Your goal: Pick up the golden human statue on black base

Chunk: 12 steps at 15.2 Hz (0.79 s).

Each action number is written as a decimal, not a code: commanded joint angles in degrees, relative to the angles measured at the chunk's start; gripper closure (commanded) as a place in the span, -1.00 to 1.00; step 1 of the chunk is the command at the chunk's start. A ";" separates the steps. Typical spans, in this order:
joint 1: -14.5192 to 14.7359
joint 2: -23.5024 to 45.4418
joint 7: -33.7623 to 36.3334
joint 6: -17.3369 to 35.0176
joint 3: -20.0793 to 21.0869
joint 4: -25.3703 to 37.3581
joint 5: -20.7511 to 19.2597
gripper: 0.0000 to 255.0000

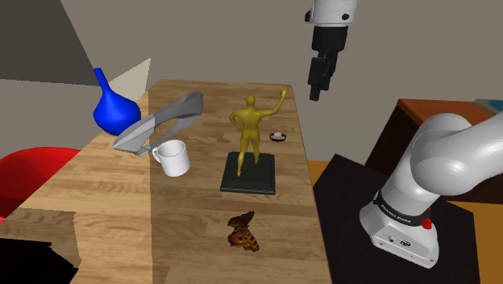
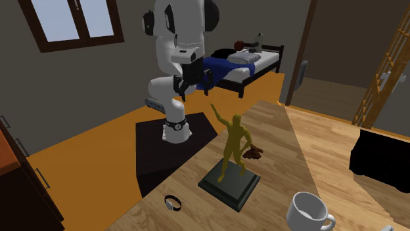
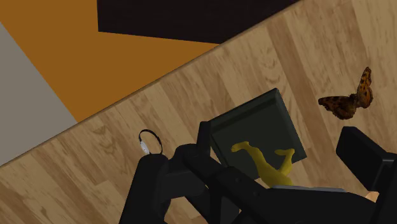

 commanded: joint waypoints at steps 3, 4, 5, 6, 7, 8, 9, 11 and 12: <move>0.45 3.42 1.40 2.52 1.64 1.96 0.66 -1.00; 0.64 5.15 2.11 3.71 2.45 3.04 0.91 -1.00; 0.80 6.90 2.82 4.85 3.24 4.18 1.09 -1.00; 0.97 8.67 3.55 5.94 4.02 5.38 1.20 -1.00; 1.10 10.45 4.29 6.98 4.79 6.65 1.26 -1.00; 1.21 12.24 5.03 7.97 5.56 7.98 1.25 -1.00; 1.30 14.05 5.79 8.90 6.32 9.37 1.17 -1.00; 1.46 17.70 7.37 10.59 7.80 12.33 0.81 -1.00; 1.53 19.55 8.18 11.35 8.52 13.91 0.53 -1.00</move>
